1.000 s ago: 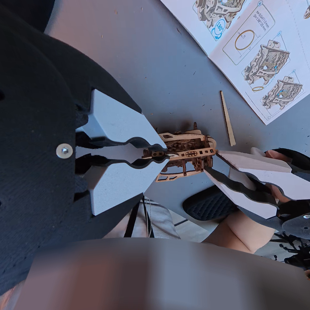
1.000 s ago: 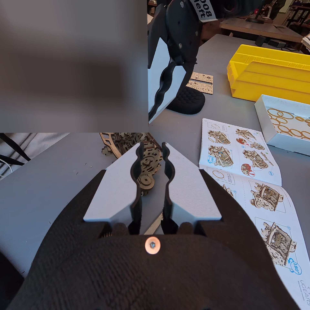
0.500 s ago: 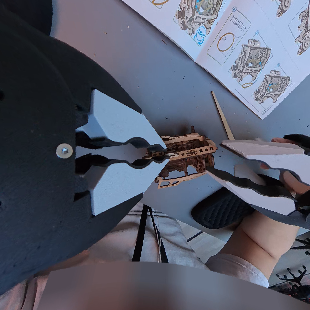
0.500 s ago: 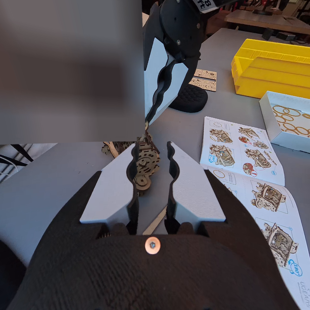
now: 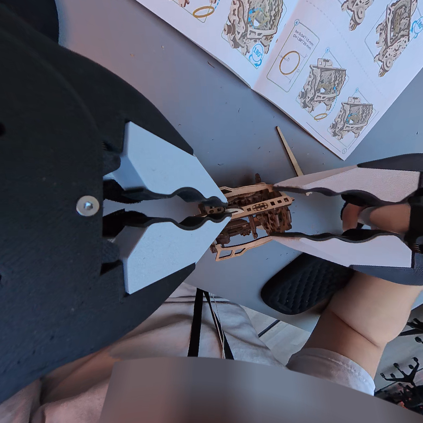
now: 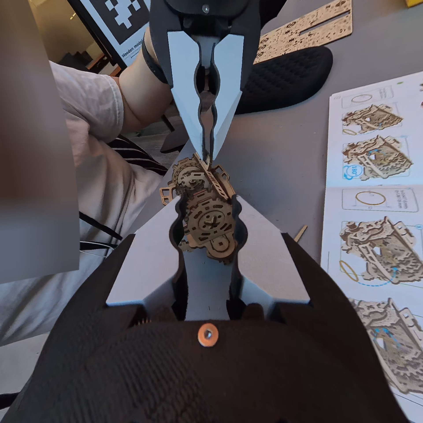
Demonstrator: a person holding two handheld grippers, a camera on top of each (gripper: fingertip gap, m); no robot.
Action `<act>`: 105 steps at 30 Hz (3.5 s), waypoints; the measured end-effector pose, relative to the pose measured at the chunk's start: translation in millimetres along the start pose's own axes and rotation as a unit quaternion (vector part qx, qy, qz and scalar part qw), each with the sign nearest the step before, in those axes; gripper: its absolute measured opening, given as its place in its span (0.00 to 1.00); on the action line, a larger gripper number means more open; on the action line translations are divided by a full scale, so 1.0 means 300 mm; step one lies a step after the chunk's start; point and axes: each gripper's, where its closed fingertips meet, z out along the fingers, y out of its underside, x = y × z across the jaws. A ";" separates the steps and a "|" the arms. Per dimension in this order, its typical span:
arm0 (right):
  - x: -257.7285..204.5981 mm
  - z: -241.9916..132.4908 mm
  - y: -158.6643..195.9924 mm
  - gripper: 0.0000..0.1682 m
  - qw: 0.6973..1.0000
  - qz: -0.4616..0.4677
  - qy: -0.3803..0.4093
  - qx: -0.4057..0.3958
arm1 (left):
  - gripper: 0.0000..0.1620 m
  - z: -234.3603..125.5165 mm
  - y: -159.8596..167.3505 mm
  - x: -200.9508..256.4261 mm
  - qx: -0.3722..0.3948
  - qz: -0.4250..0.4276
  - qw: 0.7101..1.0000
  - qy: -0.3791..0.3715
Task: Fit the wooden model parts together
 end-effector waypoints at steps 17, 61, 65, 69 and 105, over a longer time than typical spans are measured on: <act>0.011 -0.043 -0.029 0.21 0.999 -0.026 -0.013 0.046 | 0.02 0.000 0.002 0.002 0.009 0.025 1.000 0.002; -0.006 -0.033 -0.017 0.17 0.984 -0.168 0.033 0.054 | 0.02 -0.004 0.002 -0.002 0.015 0.046 0.999 -0.005; -0.005 -0.033 -0.017 0.17 0.985 -0.162 0.032 0.050 | 0.02 -0.004 0.003 -0.003 0.015 0.049 0.999 -0.007; 0.001 -0.034 -0.017 0.17 0.986 -0.158 0.037 0.043 | 0.02 -0.005 0.002 -0.006 0.017 0.050 0.999 -0.009; -0.023 -0.033 -0.017 0.15 0.967 -0.244 0.058 0.030 | 0.02 -0.001 0.001 0.003 0.022 0.079 0.996 -0.014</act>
